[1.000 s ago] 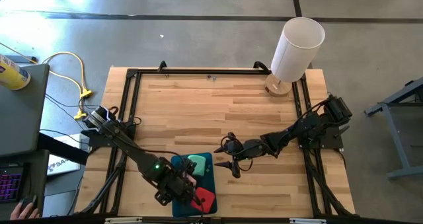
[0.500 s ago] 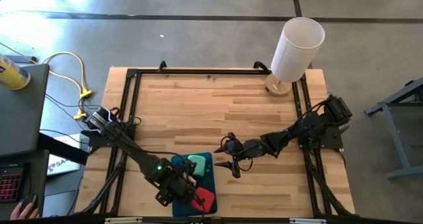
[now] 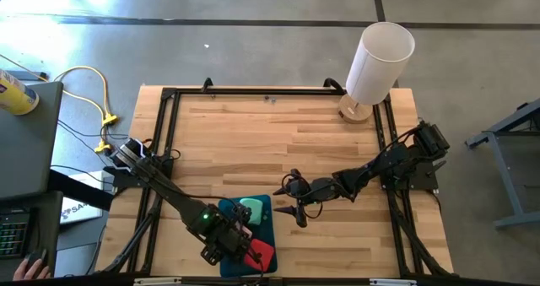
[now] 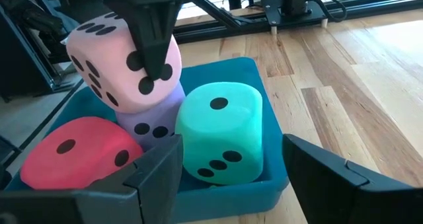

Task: Pick & Place Dice
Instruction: Put the big pink die into the blue bin

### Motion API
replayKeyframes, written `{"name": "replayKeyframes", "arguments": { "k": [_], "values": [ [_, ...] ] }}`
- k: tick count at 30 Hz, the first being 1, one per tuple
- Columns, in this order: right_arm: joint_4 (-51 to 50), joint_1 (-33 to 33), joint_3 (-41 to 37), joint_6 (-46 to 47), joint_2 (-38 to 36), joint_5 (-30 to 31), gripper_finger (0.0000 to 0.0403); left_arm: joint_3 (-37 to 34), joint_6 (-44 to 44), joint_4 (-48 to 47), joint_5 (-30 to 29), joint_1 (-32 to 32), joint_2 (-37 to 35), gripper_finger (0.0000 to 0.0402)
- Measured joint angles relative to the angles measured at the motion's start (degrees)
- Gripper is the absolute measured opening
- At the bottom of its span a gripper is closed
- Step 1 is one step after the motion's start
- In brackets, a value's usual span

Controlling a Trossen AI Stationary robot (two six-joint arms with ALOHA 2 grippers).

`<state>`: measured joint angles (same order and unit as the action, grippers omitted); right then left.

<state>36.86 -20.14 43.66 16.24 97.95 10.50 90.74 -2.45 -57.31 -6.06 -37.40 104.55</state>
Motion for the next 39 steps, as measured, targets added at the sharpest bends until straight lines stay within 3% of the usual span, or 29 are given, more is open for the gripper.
{"name": "replayKeyframes", "arguments": {
  "k": [14, 27, 39],
  "values": [
    [0.0, 0.0, 0.0, 0.0, 0.0, 0.0, 0.0249, -0.1, -4.0, 0.5, -0.2, 0.0, 0.0, 0.0396],
    [0.0, 0.0, 0.0, 0.0, 0.0, 0.0, 0.0249, -0.1, -4.7, 2.2, -6.2, -1.9, 0.1, 0.0396],
    [0.0, 0.0, 0.0, 0.0, 0.0, 0.0, 0.0249, -0.1, -6.1, 2.3, -6.5, -2.0, 0.1, 0.0396]
  ]
}}
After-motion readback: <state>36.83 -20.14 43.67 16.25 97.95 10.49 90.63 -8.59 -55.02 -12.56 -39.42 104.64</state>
